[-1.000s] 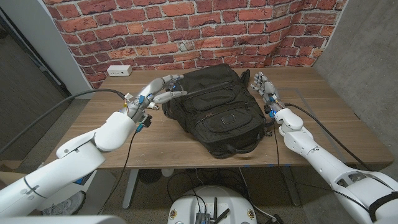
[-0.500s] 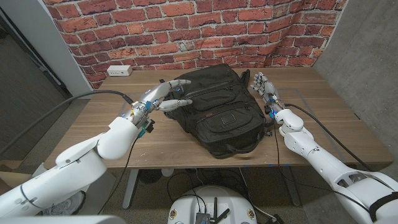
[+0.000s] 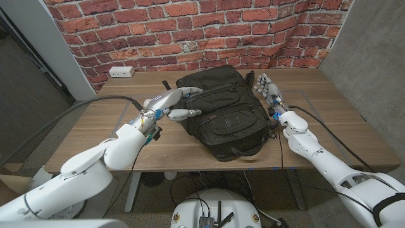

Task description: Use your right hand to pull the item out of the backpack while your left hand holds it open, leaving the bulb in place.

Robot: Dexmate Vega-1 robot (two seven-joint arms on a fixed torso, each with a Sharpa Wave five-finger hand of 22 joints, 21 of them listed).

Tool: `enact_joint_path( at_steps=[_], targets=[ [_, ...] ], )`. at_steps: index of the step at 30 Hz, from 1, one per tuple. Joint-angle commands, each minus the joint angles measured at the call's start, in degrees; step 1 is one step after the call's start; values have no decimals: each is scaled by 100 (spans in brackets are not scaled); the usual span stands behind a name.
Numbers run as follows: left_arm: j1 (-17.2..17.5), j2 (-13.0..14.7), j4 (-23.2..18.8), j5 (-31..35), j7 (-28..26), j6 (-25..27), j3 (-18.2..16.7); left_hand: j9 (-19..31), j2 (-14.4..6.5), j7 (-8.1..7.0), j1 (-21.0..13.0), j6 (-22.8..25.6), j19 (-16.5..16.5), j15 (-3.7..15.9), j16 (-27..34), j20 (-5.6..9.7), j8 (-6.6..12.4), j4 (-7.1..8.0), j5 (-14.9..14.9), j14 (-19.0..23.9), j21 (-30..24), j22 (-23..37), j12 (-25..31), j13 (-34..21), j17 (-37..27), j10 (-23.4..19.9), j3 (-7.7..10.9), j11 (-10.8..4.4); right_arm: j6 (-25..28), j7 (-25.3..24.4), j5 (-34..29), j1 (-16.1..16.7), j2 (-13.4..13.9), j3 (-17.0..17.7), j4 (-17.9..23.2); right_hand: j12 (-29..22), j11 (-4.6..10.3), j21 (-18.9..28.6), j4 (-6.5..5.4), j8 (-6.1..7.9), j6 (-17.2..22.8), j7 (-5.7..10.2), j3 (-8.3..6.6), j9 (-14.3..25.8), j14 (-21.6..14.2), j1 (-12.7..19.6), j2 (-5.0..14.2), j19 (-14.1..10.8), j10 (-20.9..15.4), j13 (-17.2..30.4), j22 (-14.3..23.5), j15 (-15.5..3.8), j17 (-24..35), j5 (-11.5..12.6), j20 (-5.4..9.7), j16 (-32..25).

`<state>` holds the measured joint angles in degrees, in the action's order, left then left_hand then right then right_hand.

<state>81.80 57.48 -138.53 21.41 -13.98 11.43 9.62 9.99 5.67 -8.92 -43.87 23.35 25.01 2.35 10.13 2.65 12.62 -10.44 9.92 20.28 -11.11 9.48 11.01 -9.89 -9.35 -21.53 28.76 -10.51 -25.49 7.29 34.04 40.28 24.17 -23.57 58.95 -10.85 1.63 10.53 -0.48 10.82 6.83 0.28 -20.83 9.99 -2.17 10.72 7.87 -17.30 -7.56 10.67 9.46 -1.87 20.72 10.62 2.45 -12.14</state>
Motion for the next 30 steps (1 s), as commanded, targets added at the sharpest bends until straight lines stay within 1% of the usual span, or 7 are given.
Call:
enact_joint_path(
  at_steps=[1,8,11,14,18,22,30],
  targets=[
    [234,79,-217,639,198,-2,-63,27,37,-46,-101,10,30,955,-15,883,-20,0,18,13,27,14,-33,-6,-2,21,-62,-58,-96,138,44,-48,-70,-15,-144,-20,6,24,34,-3,43,27,-13,21,-24,-39,56,-45,-44,6,9,-20,0,9,21,-46],
    [478,197,-430,1171,420,164,-184,27,164,-71,-227,-86,-39,964,-42,936,-67,3,-1,-87,59,10,-76,-6,-2,128,-163,-44,-105,181,52,-41,-61,-18,-141,-18,5,23,39,-5,38,24,-14,21,-25,-46,59,-44,-41,7,9,-15,-5,9,18,-49],
    [584,193,-465,1383,412,142,-237,27,246,-64,-315,-197,-108,934,-54,949,-102,21,-1,-202,78,9,-95,-5,-4,245,-256,-20,-97,211,60,-50,-59,-22,-147,-17,9,22,43,-5,39,25,-15,21,-27,-47,60,-43,-40,6,9,-6,-8,9,19,-50],
    [631,253,-556,1672,585,226,-241,27,288,-59,-395,-321,-184,940,-47,953,-132,32,14,-264,90,8,-103,-5,-5,347,-331,-18,-95,257,68,-77,-68,-31,-181,-16,6,22,45,-6,38,31,-14,21,-25,-51,62,-42,-39,7,9,-7,-11,9,19,-51],
    [595,179,-606,1904,680,214,-142,27,296,-41,-428,-368,-212,952,-47,954,-139,37,19,-297,92,7,-99,-5,-5,377,-361,-22,-113,306,86,-117,-108,-37,-271,-16,9,22,45,-7,34,28,-13,21,-21,-59,63,-43,-39,7,9,-8,-13,9,19,-51],
    [575,192,-668,2237,840,248,-56,27,308,-48,-470,-381,-230,942,-43,954,-133,36,25,-311,89,7,-104,-5,-5,428,-388,-29,-106,349,100,-131,-117,-42,-311,-16,4,20,48,-8,32,31,-14,21,-23,-61,64,-39,-41,7,9,-5,-16,9,14,-52],
    [476,68,-747,2691,1084,292,141,27,315,-74,-596,-488,-299,934,-47,962,-143,31,39,-383,94,7,-102,-6,-5,521,-442,-16,-153,422,133,-174,-161,-33,-439,-15,-2,20,49,-9,29,33,-12,21,-13,-72,65,-37,-40,6,9,-2,-20,8,12,-52]
  ],
)
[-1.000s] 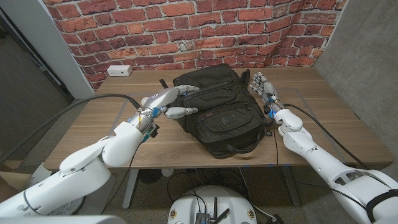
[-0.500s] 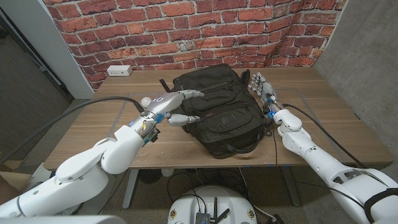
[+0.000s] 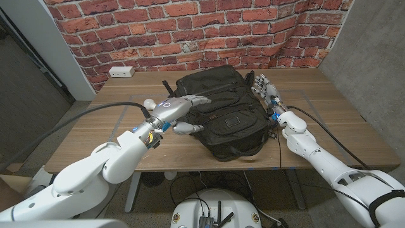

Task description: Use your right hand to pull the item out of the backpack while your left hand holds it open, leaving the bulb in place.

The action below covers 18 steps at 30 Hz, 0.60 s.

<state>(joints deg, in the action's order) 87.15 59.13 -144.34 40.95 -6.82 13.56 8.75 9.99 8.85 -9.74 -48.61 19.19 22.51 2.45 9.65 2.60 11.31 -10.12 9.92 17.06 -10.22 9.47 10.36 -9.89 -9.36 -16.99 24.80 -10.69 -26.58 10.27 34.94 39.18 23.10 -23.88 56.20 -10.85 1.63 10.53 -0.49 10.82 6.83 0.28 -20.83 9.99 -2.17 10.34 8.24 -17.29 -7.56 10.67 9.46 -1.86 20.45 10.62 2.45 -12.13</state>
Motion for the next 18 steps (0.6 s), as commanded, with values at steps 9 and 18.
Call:
enact_joint_path(
  at_steps=[9,18],
  targets=[
    [-157,-73,-216,1366,637,3,429,27,20,29,-241,-193,-202,891,3,974,-15,0,54,-139,28,9,-33,-6,-5,170,-114,34,-147,269,95,-165,-158,3,-439,-12,6,16,57,-12,18,37,-15,21,-7,-41,30,-28,-32,7,10,17,-1,9,4,-52],
    [-49,-157,-296,1748,794,-52,454,27,20,58,-286,-240,-252,886,12,967,-12,9,59,-150,22,9,-24,-6,-5,192,-151,20,-196,328,127,-170,-189,19,-513,-11,11,18,62,-14,7,33,-16,21,-7,-48,33,-29,-29,6,10,15,-6,9,-1,-55]
  ],
)
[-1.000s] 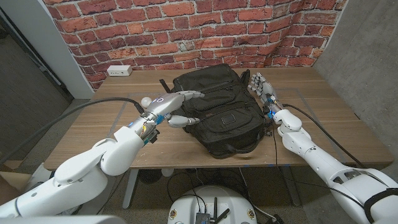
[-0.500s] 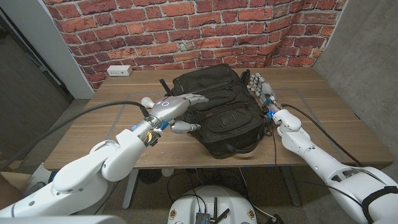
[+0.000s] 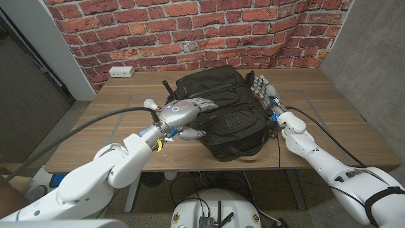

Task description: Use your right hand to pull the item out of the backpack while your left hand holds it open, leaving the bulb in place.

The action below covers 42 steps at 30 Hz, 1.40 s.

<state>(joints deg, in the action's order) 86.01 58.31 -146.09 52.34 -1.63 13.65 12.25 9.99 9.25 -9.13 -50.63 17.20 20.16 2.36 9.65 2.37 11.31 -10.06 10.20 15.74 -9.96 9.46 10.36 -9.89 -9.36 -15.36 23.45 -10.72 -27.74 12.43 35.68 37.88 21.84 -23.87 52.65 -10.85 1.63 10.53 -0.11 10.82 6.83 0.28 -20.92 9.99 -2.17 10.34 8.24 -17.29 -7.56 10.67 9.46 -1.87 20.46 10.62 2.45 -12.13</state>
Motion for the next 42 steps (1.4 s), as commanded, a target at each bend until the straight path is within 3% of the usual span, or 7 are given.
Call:
enact_joint_path(
  at_steps=[1,12,21,42],
  targets=[
    [132,-71,-187,587,351,-45,52,27,-20,2,-89,-51,-20,893,12,989,-14,6,31,-21,-7,10,-22,-6,-5,30,-22,22,-81,116,57,-30,-62,21,-154,-12,8,18,25,-14,7,36,-7,21,-6,-49,33,-29,-31,6,10,16,-7,9,2,-55],
    [506,-127,-401,1083,671,-38,-114,25,-23,58,-154,-256,-130,830,-3,991,-35,33,40,-160,-10,9,-35,-7,-6,186,-130,90,-136,246,73,-62,-79,13,-206,-12,8,18,31,-13,4,35,-7,21,-2,-61,34,-28,-30,6,10,6,-14,9,-1,-58],
    [881,-363,-360,1567,519,-32,-98,25,-28,87,-174,-300,-156,793,11,983,-29,39,45,-161,-16,8,-25,-7,-6,205,-164,107,-121,273,41,-53,-59,-19,-140,-11,8,18,35,-15,-3,29,-9,21,0,-65,36,-27,-29,6,10,3,-18,9,-1,-59],
    [894,-804,141,2222,-69,37,469,26,-110,124,-282,-167,-79,774,40,968,50,47,39,-85,-60,8,14,-6,-6,128,-204,132,-237,68,15,166,44,51,174,-13,18,21,52,-9,5,35,-14,21,-8,-77,39,-32,-33,6,10,11,-33,10,-4,-69]
  ],
)
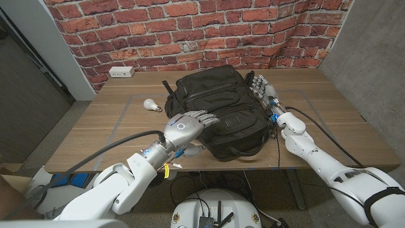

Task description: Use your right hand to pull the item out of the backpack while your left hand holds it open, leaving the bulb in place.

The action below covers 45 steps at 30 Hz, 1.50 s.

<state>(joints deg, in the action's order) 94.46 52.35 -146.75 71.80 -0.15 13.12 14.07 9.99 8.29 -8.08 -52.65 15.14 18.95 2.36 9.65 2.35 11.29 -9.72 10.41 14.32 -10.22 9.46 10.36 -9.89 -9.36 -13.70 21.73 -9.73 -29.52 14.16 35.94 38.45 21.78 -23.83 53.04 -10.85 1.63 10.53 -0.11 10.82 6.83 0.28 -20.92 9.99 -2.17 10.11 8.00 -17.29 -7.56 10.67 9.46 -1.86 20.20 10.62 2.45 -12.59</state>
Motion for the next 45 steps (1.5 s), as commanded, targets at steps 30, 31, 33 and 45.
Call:
enact_joint_path(
  at_steps=[30,31,33,45],
  targets=[
    [-458,-812,867,1539,-515,722,1485,28,-175,119,-200,-58,23,673,33,940,33,36,-7,7,-30,8,6,-8,-7,34,-41,87,-205,9,72,128,-29,76,12,-14,8,22,68,-11,-2,36,-28,21,-14,-70,80,-36,-38,6,10,8,-23,12,2,-37],
    [-479,-819,894,1530,-531,729,1509,28,-182,122,-208,-40,27,680,36,941,41,36,-6,15,-31,8,9,-8,-7,26,-41,85,-210,10,72,133,-29,76,16,-15,11,22,69,-11,-2,38,-29,21,-16,-71,82,-36,-41,6,10,10,-24,12,4,-38],
    [-513,-801,938,1483,-571,725,1542,29,-191,133,-220,-31,35,675,38,939,45,34,-5,21,-35,8,13,-8,-7,18,-40,90,-215,6,72,142,-28,77,26,-14,6,22,69,-10,-3,38,-30,21,-15,-74,82,-35,-39,6,10,8,-25,12,5,-39],
    [-691,-800,1172,1449,-797,899,1702,30,-252,137,-285,107,102,683,54,916,96,37,1,93,-57,10,47,-8,-6,-95,-52,96,-283,52,109,115,-43,111,-16,-16,5,24,67,-11,-8,28,-30,20,-6,-87,83,-41,-45,6,10,3,-26,12,8,-40]
  ],
)
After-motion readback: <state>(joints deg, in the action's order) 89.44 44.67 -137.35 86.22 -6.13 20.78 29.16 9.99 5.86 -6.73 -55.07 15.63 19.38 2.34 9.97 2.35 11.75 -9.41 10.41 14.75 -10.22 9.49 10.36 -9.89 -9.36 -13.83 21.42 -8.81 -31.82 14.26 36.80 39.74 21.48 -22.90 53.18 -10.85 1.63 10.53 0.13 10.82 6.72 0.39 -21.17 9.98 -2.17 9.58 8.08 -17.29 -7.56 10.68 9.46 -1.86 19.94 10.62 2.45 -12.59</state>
